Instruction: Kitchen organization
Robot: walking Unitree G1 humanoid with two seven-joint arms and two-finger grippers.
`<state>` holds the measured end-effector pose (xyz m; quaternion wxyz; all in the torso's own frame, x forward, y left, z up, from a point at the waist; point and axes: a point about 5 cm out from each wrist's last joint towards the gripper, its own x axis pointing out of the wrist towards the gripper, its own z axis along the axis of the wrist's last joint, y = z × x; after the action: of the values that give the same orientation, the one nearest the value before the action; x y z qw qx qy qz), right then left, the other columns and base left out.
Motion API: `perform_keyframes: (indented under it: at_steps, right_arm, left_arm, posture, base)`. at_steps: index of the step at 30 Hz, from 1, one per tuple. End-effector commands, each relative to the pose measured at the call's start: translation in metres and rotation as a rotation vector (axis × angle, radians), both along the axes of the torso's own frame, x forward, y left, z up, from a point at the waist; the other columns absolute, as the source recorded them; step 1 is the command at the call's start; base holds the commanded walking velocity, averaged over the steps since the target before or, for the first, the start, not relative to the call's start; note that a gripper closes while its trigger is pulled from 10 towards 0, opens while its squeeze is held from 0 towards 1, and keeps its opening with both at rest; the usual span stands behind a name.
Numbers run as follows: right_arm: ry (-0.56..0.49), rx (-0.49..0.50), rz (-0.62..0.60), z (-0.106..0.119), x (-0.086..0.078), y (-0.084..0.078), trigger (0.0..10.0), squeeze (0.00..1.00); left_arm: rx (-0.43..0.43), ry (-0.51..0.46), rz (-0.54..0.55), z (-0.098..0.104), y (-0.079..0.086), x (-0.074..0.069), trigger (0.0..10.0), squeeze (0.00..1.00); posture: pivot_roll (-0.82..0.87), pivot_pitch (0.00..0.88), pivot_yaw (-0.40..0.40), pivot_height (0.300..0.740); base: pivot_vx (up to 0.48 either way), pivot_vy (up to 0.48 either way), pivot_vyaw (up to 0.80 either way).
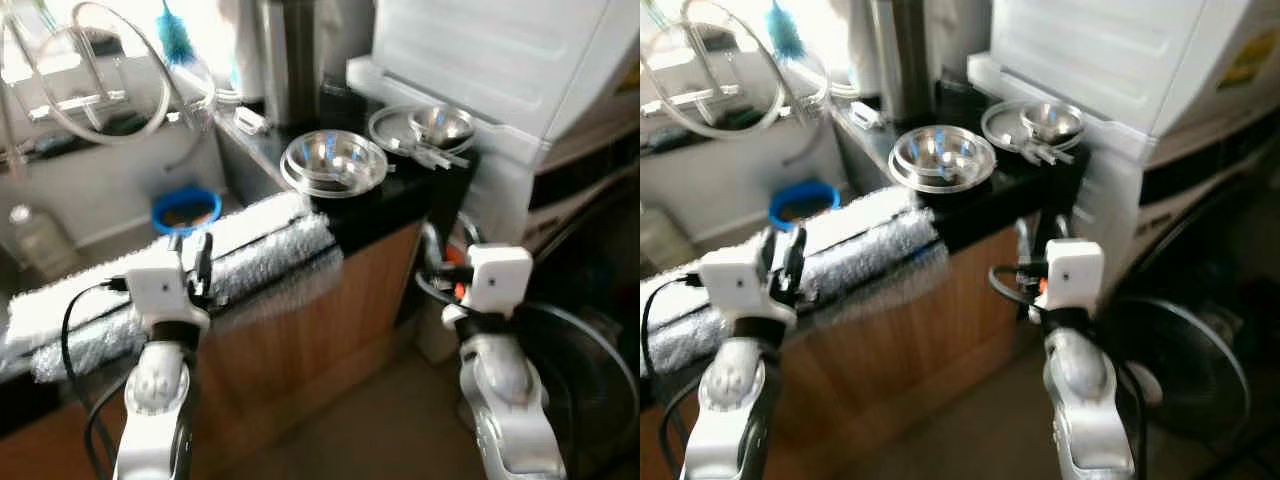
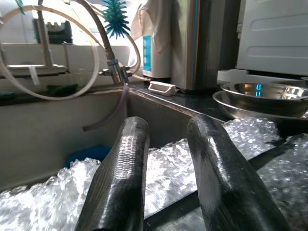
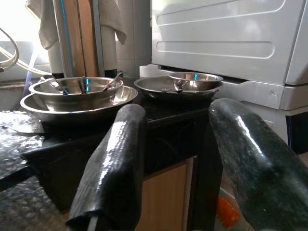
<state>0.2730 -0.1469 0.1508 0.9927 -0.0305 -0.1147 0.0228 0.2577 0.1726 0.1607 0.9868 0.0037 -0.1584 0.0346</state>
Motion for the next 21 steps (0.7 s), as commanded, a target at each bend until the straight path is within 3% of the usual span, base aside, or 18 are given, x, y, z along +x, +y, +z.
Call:
perform_keyframes:
  at_steps: [1,4,14,21]
  right_arm:
    - [-0.015,0.0,0.018,0.004,0.0,0.005,10.0,0.0]
    - [-0.019,0.007,0.023,0.004,0.0,0.006,10.0,0.0]
    - [-0.034,0.009,0.051,0.004,-0.002,0.012,10.0,0.0]
    - [-0.037,0.007,0.051,0.003,-0.003,0.012,10.0,0.0]
  left_arm:
    - [0.004,-0.019,0.005,0.005,0.001,-0.001,10.0,0.0]
    - [0.012,-0.027,0.0,0.006,0.001,0.0,10.0,0.0]
    - [0.022,-0.069,-0.006,0.019,0.0,0.002,10.0,0.0]
    - [0.019,-0.063,-0.003,0.018,0.0,0.002,10.0,0.0]
  posture:
    - [-0.2,0.0,0.081,0.74]
    - [-0.2,0.0,0.084,0.74]
    - [-0.19,0.0,0.086,0.74]
    - [-0.2,0.0,0.087,0.74]
  base:
    - [0.0,0.0,-0.8]
    - [0.0,0.0,-0.67]
    - [0.0,0.0,0.0]
    - [0.0,0.092,0.0]
